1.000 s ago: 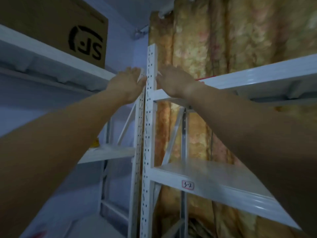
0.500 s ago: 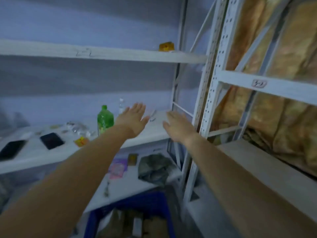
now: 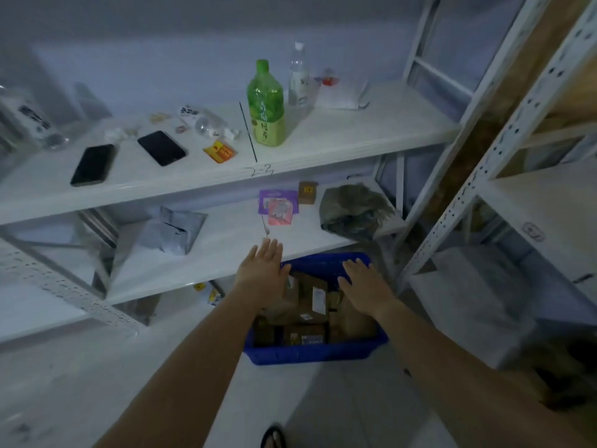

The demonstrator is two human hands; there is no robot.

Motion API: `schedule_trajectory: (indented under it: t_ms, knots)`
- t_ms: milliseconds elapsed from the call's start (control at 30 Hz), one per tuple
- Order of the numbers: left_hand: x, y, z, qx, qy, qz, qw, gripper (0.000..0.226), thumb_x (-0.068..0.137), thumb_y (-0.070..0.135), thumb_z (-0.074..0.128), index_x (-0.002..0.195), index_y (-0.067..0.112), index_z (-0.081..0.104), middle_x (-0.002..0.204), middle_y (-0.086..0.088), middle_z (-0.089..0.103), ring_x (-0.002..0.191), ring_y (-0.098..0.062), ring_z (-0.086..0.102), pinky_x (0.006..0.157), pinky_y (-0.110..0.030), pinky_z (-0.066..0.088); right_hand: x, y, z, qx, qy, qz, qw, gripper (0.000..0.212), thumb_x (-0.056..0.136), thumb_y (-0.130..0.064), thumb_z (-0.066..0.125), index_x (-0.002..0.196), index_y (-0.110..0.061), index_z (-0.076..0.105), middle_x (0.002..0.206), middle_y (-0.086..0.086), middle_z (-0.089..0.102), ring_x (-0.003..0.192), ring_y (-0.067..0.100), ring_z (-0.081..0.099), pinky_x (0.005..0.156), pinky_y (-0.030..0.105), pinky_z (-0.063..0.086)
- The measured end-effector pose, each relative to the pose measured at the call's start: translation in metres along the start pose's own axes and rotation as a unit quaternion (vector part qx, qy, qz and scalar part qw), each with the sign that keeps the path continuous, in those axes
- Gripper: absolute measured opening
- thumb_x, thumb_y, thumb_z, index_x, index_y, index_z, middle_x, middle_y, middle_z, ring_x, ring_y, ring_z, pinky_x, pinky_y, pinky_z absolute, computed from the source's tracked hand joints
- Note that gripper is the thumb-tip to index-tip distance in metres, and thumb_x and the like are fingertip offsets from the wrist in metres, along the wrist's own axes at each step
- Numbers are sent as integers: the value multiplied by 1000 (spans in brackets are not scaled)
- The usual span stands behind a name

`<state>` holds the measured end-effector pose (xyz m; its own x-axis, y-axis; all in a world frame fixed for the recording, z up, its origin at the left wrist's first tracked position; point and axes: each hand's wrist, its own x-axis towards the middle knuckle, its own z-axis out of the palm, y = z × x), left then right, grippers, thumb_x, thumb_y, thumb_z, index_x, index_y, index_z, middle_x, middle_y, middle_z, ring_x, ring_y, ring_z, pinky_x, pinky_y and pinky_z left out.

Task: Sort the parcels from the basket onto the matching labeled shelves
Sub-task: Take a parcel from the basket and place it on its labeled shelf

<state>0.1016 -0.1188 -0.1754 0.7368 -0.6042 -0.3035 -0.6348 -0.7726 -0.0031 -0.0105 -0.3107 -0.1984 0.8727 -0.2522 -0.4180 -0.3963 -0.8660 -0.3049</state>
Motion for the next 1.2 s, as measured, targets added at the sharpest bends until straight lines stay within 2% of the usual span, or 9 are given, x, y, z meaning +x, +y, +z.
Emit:
schedule_trajectory:
  t_ms: [133, 233, 433, 600, 767, 933, 1000, 1133, 1200]
  knots:
    - [19, -36, 36, -24, -37, -84, 996, 60, 101, 38, 12, 150, 6, -2, 160, -9, -4, 148, -21, -6, 121, -37, 2, 35, 2, 31, 18, -30, 36, 999, 55, 105, -35, 22, 154, -12, 15, 163, 2, 11, 151, 19, 4, 123, 37, 3]
    - [35, -54, 81, -39, -92, -133, 986, 61, 101, 39, 12, 150, 5, -1, 160, -11, -1, 148, -23, -3, 121, -38, 3, 62, 3, 67, 20, -16, 38, 999, 50, 104, -30, 28, 150, -10, 29, 158, 9, 25, 147, 26, 20, 120, 41, 15]
    - [81, -55, 178, -44, -156, -120, 979, 61, 100, 39, 10, 150, 6, -4, 160, -9, -5, 148, -21, -5, 122, -37, 4, 124, 32, 144, 90, -54, 81, 991, 56, 101, -34, 37, 151, -12, 25, 159, 7, 23, 148, 23, 18, 121, 36, 11]
    - [146, -57, 279, -74, -159, -164, 971, 64, 99, 43, 10, 150, 8, -5, 160, -8, -5, 148, -21, -3, 121, -36, 7, 216, 56, 209, 100, -62, 71, 990, 53, 101, -38, 37, 149, -16, 30, 154, 3, 32, 142, 23, 29, 118, 37, 25]
    - [211, -57, 376, -196, -195, -224, 935, 70, 97, 51, 12, 151, 9, -3, 160, -8, -5, 148, -22, -4, 121, -36, 5, 308, 81, 283, 103, -124, 61, 985, 56, 101, -45, 33, 148, -15, 32, 154, 5, 34, 142, 21, 30, 117, 39, 28]
    - [250, -61, 459, -296, -212, -267, 892, 79, 93, 60, 12, 150, 9, -5, 160, -7, -4, 148, -20, -4, 120, -36, 7, 401, 96, 335, 117, -161, 103, 975, 66, 97, -55, 33, 153, -22, 19, 162, 1, 17, 149, 19, 15, 120, 37, 17]
    - [270, -62, 484, -433, -216, -319, 815, 79, 93, 61, 16, 151, 11, -1, 160, -8, -4, 148, -23, -3, 120, -40, 7, 435, 88, 349, 128, -126, 110, 978, 65, 96, -58, 33, 152, -25, 23, 158, 2, 27, 144, 23, 28, 117, 39, 27]
    - [323, -58, 513, -702, -167, -477, 501, 82, 89, 66, 30, 151, 14, 15, 158, -12, 14, 144, -32, 19, 118, -46, 18, 497, 50, 361, 154, -81, 35, 984, 59, 96, -58, 32, 146, -25, 36, 148, 2, 43, 134, 22, 43, 113, 42, 34]
    - [337, -56, 516, -781, -157, -462, 389, 75, 90, 63, 32, 146, 13, 30, 152, -14, 31, 138, -32, 32, 111, -43, 32, 521, 31, 365, 149, -91, 17, 984, 60, 97, -56, 32, 145, -21, 36, 150, 3, 40, 137, 24, 39, 114, 43, 33]
